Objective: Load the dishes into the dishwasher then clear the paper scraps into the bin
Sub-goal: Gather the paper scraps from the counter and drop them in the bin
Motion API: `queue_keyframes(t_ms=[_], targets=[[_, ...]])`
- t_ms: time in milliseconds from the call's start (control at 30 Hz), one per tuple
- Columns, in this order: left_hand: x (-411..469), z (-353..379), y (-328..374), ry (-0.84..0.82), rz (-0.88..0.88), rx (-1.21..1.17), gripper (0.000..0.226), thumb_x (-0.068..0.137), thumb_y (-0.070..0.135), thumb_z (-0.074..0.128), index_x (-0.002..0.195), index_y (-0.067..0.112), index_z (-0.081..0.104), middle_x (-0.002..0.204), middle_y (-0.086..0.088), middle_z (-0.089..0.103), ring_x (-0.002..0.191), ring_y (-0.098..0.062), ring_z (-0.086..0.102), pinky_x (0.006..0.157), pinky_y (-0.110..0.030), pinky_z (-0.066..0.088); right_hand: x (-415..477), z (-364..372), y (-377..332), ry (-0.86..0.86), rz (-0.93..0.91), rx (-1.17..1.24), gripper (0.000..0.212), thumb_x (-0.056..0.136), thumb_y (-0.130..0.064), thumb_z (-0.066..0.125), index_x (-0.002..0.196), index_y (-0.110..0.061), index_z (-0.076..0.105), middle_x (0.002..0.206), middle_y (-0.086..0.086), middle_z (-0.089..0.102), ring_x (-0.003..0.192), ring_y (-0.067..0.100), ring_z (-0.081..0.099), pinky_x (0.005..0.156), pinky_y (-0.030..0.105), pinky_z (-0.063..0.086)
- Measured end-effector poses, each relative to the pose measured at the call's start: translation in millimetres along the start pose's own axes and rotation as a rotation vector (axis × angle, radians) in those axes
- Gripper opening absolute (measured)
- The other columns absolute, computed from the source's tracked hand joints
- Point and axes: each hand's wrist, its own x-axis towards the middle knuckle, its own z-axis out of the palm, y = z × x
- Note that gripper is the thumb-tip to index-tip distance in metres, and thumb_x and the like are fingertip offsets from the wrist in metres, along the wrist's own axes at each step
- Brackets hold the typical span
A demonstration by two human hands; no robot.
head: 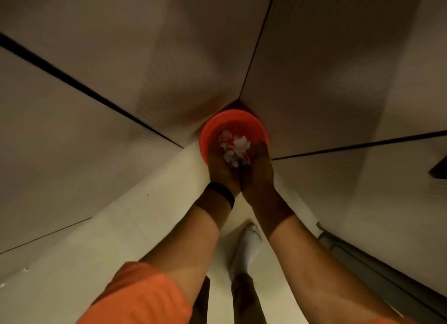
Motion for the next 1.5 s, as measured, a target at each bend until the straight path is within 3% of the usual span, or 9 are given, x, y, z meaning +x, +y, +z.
queue_keyframes(t_ms=[167,400,567,667,800,900,1100,1267,1500], targets=[[4,-7,6,-0.106,0.008,0.03,0.081,0.088,0.069,0.051,0.148,0.016,0.048,0.143,-0.019,0.057,0.133,-0.042,0.053,0.117,-0.057,0.036,0,0,1,-0.063,0.027,-0.016,0.047,0.104,-0.046,0.049,0.138,-0.014,0.055,0.127,0.013,0.066,0.112,0.029,0.066,0.097,0.044,0.055],[-9,-3,14,-0.11,0.095,0.1,0.074,0.095,0.068,0.04,0.147,0.016,0.05,0.142,-0.017,0.058,0.132,-0.037,0.054,0.115,-0.054,0.039,-18,6,-8,-0.088,0.001,-0.063,0.045,0.105,-0.039,0.051,0.142,-0.014,0.051,0.123,0.007,0.066,0.11,0.022,0.064,0.094,0.038,0.053],[-75,15,34,-0.049,0.082,0.156,0.076,0.089,0.071,0.045,0.144,0.018,0.054,0.138,-0.011,0.063,0.126,-0.03,0.059,0.098,-0.042,0.049,-70,16,-30,-0.115,-0.043,-0.184,0.043,0.106,-0.039,0.049,0.14,-0.016,0.057,0.131,0.004,0.067,0.121,0.02,0.062,0.114,0.044,0.043],[-132,40,52,0.006,0.071,0.132,0.066,0.098,0.066,0.041,0.135,0.015,0.062,0.131,-0.015,0.067,0.123,-0.032,0.061,0.11,-0.048,0.044,-129,32,-57,-0.029,-0.072,-0.264,0.037,0.102,-0.039,0.056,0.13,-0.017,0.064,0.123,0.007,0.07,0.115,0.022,0.064,0.109,0.043,0.047],[-237,85,87,-0.088,0.098,0.162,0.052,0.099,0.056,0.048,0.127,0.014,0.062,0.133,-0.013,0.063,0.128,-0.028,0.056,0.115,-0.043,0.038,-221,52,-99,-0.103,-0.218,-0.356,0.038,0.101,-0.04,0.057,0.131,-0.018,0.064,0.129,0.007,0.068,0.117,0.021,0.064,0.105,0.039,0.049],[-305,109,109,-0.205,0.125,0.171,0.054,0.101,0.053,0.046,0.129,0.01,0.065,0.13,-0.012,0.068,0.127,-0.026,0.059,0.119,-0.044,0.035,-291,66,-132,-0.215,-0.381,-0.373,0.024,0.104,-0.03,0.055,0.122,-0.024,0.069,0.123,-0.003,0.072,0.118,0.012,0.064,0.108,0.036,0.048],[-413,154,135,-0.364,0.159,0.213,0.063,0.102,0.057,0.04,0.133,0.007,0.062,0.127,-0.014,0.07,0.125,-0.027,0.061,0.118,-0.044,0.037,-394,74,-189,-0.289,-0.631,-0.419,0.025,0.105,-0.026,0.054,0.124,-0.02,0.069,0.119,-0.005,0.074,0.114,0.008,0.067,0.107,0.036,0.05],[-447,189,136,-0.454,0.158,0.264,0.071,0.1,0.064,0.038,0.135,0.006,0.061,0.129,-0.017,0.068,0.125,-0.03,0.062,0.115,-0.045,0.039,-432,66,-231,-0.307,-0.765,-0.409,0.023,0.103,-0.027,0.056,0.119,-0.021,0.071,0.112,-0.007,0.075,0.109,0.006,0.068,0.096,0.03,0.052],[-434,262,119,-0.484,0.149,0.324,0.071,0.1,0.064,0.038,0.135,0.007,0.061,0.128,-0.017,0.068,0.126,-0.029,0.061,0.116,-0.045,0.038,-409,63,-296,-0.287,-0.855,-0.34,0.019,0.102,-0.02,0.059,0.114,-0.015,0.073,0.11,0.0,0.076,0.109,0.015,0.069,0.099,0.037,0.054]])
